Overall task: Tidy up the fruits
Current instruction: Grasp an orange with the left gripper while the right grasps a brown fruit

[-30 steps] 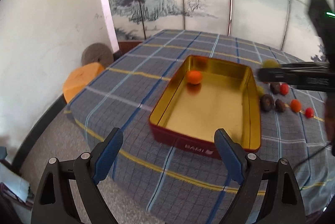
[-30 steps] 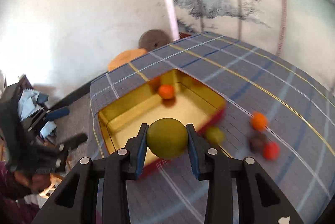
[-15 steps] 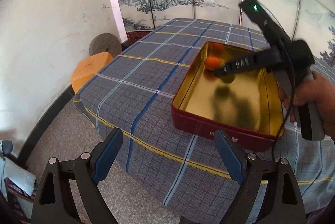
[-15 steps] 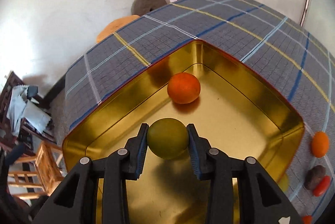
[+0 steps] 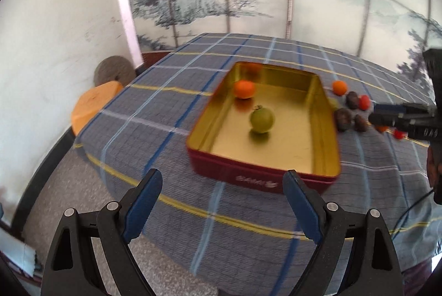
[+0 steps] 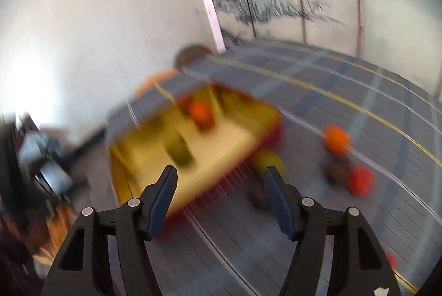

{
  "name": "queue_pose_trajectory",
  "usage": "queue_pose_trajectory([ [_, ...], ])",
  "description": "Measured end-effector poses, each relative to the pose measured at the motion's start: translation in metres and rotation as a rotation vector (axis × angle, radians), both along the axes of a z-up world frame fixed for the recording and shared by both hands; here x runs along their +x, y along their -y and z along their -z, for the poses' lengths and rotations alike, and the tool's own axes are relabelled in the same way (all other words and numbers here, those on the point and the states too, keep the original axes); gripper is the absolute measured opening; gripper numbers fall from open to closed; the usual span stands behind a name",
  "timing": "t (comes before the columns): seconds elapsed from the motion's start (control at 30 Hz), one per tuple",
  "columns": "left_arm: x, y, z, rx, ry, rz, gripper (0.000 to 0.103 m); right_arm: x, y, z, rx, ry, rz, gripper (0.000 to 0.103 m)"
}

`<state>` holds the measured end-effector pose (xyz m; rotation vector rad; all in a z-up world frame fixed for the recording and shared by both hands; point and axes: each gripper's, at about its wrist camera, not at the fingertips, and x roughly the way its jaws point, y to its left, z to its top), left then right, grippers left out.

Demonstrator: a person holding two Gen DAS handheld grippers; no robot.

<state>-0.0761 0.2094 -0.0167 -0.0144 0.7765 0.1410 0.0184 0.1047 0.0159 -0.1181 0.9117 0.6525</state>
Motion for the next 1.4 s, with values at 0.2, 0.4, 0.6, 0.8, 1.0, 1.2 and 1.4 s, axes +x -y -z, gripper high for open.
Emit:
queue_pose_trajectory([
  [0.2,0.004,0.031,0.000,0.032,-0.023,0.073,0.089,0.002,0.020,0.015,-0.136,0.013,0.008,0.055],
  [0.4,0.002,0.039,-0.004,0.066,-0.022,0.085,0.089,0.035,0.008,0.043,-0.257,-0.002,-0.043,0.054],
  [0.6,0.011,0.057,-0.008,0.105,-0.027,0.128,0.089,0.037,0.010,0.046,-0.273,-0.009,-0.035,0.032],
  [0.8,0.028,0.098,-0.023,0.075,0.003,0.282,0.089,-0.013,0.107,-0.008,-0.126,0.126,0.213,0.032],
  [1.0,0.076,0.157,-0.024,-0.042,-0.016,0.438,0.089,-0.032,0.237,-0.001,-0.134,0.080,0.555,0.032],
  [1.2,0.133,0.223,-0.003,-0.033,-0.056,0.551,0.089,-0.044,0.296,0.022,-0.109,0.020,0.683,0.032],
  [1.4,0.170,0.245,0.025,-0.034,-0.104,0.527,0.087,-0.047,0.303,0.024,-0.049,0.015,0.668,0.033],
])
